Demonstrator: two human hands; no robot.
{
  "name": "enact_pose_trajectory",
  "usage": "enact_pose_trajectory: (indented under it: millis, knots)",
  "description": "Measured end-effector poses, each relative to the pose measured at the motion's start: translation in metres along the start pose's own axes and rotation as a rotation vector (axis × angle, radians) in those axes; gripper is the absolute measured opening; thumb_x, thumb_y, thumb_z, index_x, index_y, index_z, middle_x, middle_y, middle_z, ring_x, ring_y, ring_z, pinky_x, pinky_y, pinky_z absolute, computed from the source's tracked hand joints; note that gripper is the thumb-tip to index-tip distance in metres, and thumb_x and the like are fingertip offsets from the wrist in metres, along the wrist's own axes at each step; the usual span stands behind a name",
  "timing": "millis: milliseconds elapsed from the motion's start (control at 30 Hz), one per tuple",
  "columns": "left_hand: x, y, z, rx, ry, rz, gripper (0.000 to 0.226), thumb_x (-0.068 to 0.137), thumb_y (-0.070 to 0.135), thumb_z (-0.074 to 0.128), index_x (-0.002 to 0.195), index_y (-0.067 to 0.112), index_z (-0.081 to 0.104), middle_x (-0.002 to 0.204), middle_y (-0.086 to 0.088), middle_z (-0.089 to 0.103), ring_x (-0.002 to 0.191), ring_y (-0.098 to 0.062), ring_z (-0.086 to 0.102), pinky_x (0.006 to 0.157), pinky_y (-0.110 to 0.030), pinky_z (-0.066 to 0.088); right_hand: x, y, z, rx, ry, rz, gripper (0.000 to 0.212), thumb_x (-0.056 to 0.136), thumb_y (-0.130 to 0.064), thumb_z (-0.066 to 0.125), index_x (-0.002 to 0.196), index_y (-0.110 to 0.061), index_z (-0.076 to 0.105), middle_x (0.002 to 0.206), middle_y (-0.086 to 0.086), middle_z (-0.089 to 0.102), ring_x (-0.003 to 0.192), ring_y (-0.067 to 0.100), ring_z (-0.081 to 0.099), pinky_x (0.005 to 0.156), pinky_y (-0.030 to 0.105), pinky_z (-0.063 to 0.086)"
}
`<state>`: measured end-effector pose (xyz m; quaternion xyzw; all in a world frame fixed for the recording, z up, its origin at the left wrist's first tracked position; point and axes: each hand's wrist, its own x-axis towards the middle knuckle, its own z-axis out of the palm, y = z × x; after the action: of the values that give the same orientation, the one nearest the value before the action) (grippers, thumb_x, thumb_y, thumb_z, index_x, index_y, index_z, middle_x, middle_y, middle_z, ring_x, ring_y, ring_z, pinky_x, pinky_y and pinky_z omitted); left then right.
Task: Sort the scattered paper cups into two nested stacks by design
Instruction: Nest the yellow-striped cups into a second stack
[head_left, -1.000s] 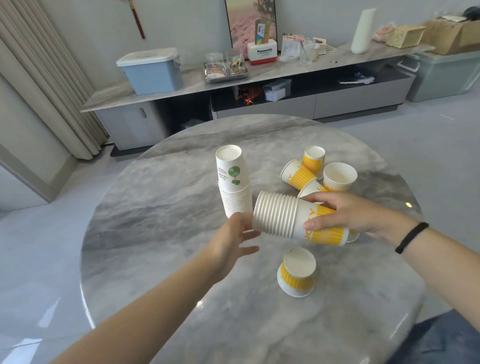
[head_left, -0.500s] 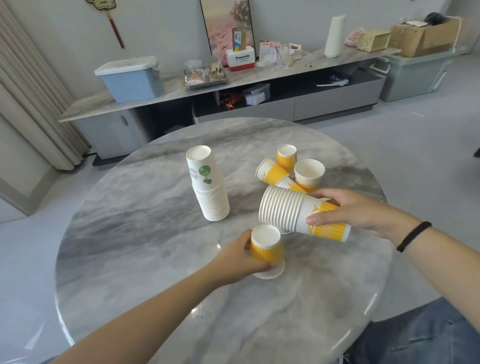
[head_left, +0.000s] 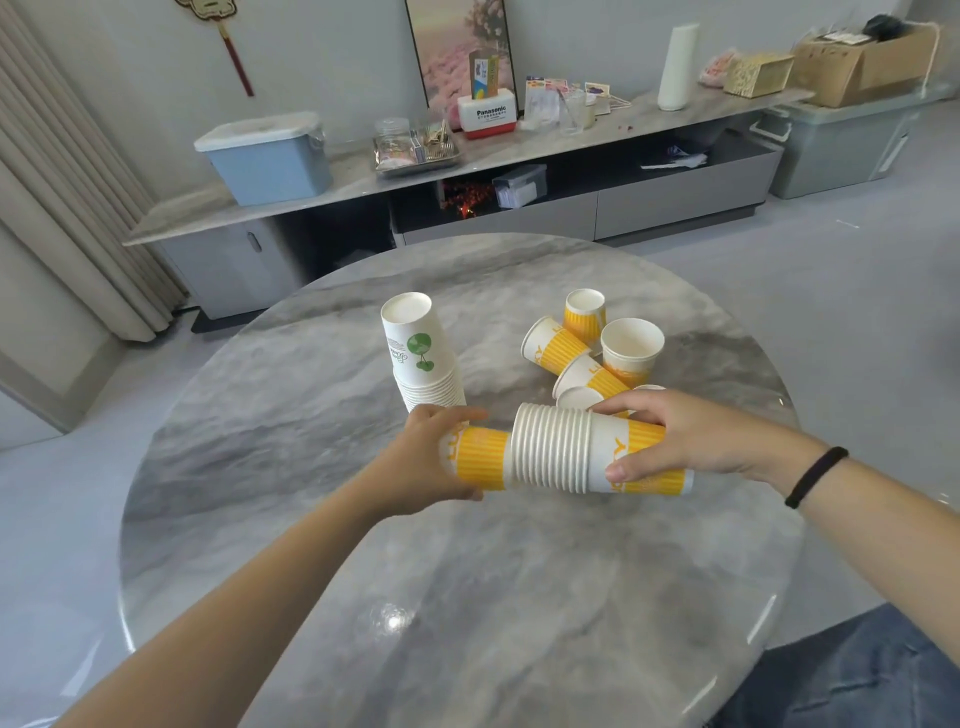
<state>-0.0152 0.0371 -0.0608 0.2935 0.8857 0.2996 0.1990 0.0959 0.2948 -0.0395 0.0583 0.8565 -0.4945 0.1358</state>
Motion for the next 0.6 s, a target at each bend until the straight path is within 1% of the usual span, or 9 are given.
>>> enact_pose_trajectory:
  millis: [133, 233, 333, 367, 400, 467, 500, 567, 600]
  knots:
    - [0.000, 0.007, -0.013, -0.010, 0.069, 0.046, 0.079, 0.068, 0.016, 0.081, 0.134, 0.034, 0.042, 0.129, 0.003, 0.032, 0.112, -0.010, 0.040, 0.088, -0.017, 0.035, -0.002, 0.002, -0.013, 0.010, 0.022, 0.016, 0.060, 0.066, -0.016, 0.083, 0.115, -0.032, 0.054, 0.111, -0.003, 0.065, 0.097, 0.005, 0.063, 0.076, 0.009, 0.050]
    - [-0.001, 0.017, -0.012, 0.026, 0.071, 0.109, 0.082, 0.067, 0.015, 0.081, 0.136, 0.034, 0.040, 0.129, 0.004, 0.032, 0.114, -0.009, 0.040, 0.084, -0.010, 0.037, -0.004, 0.002, -0.014, 0.027, 0.011, 0.014, 0.063, 0.062, -0.018, 0.086, 0.113, -0.035, 0.054, 0.114, -0.002, 0.065, 0.099, 0.007, 0.064, 0.079, 0.012, 0.051]
    - [-0.002, 0.026, -0.001, -0.030, 0.000, 0.117, 0.086, 0.071, 0.015, 0.077, 0.140, 0.039, 0.031, 0.137, 0.005, 0.034, 0.125, -0.012, 0.041, 0.095, -0.020, 0.041, -0.003, 0.000, -0.008, 0.039, 0.001, -0.009, 0.057, 0.065, -0.015, 0.083, 0.108, -0.038, 0.054, 0.113, -0.007, 0.064, 0.096, 0.001, 0.062, 0.078, 0.009, 0.050]
    - [-0.002, 0.031, 0.002, -0.109, -0.058, 0.108, 0.088, 0.072, 0.012, 0.074, 0.141, 0.040, 0.027, 0.140, 0.006, 0.035, 0.128, -0.013, 0.041, 0.098, -0.023, 0.043, -0.003, 0.000, -0.007, 0.053, 0.004, -0.015, 0.054, 0.066, -0.015, 0.082, 0.105, -0.039, 0.054, 0.111, -0.009, 0.064, 0.094, -0.001, 0.062, 0.076, 0.007, 0.049]
    - [-0.002, 0.036, 0.005, -0.255, -0.133, 0.098, 0.091, 0.071, 0.010, 0.069, 0.144, 0.039, 0.022, 0.143, 0.006, 0.035, 0.129, -0.014, 0.041, 0.100, -0.025, 0.044, -0.003, -0.001, -0.007, 0.060, 0.008, -0.021, 0.053, 0.066, -0.015, 0.082, 0.103, -0.041, 0.054, 0.109, -0.011, 0.064, 0.092, -0.002, 0.062, 0.075, 0.007, 0.049]
    - [-0.002, 0.050, 0.010, -0.640, -0.239, 0.080, 0.098, 0.064, 0.006, 0.056, 0.147, 0.036, 0.013, 0.141, 0.007, 0.040, 0.126, -0.013, 0.045, 0.103, -0.030, 0.041, -0.003, -0.001, -0.009, 0.067, 0.031, -0.017, 0.054, 0.066, -0.015, 0.082, 0.103, -0.041, 0.053, 0.108, -0.010, 0.064, 0.090, -0.001, 0.062, 0.076, 0.009, 0.050]
    - [0.000, 0.059, 0.012, -0.783, -0.246, 0.070, 0.098, 0.062, 0.004, 0.050, 0.147, 0.034, 0.012, 0.136, 0.009, 0.044, 0.122, -0.012, 0.046, 0.102, -0.028, 0.039, -0.004, -0.002, -0.011, 0.074, 0.054, -0.013, 0.056, 0.066, -0.014, 0.082, 0.107, -0.039, 0.053, 0.109, -0.009, 0.064, 0.091, 0.000, 0.062, 0.077, 0.010, 0.050]
    - [0.009, 0.074, 0.016, -0.889, -0.207, 0.074, 0.090, 0.061, 0.005, 0.041, 0.142, 0.036, 0.018, 0.125, 0.017, 0.050, 0.111, -0.005, 0.049, 0.093, -0.021, 0.038, -0.005, -0.002, -0.018, 0.094, 0.103, -0.018, 0.059, 0.067, -0.011, 0.081, 0.114, -0.032, 0.053, 0.112, -0.007, 0.064, 0.095, 0.002, 0.062, 0.077, 0.012, 0.050]
    - [0.013, 0.080, 0.017, -0.932, -0.187, 0.081, 0.085, 0.062, 0.005, 0.041, 0.139, 0.036, 0.023, 0.121, 0.018, 0.052, 0.106, -0.004, 0.050, 0.092, -0.020, 0.037, -0.006, -0.002, -0.021, 0.109, 0.120, -0.022, 0.060, 0.067, -0.009, 0.081, 0.116, -0.029, 0.053, 0.113, -0.006, 0.063, 0.097, 0.003, 0.061, 0.078, 0.012, 0.050]
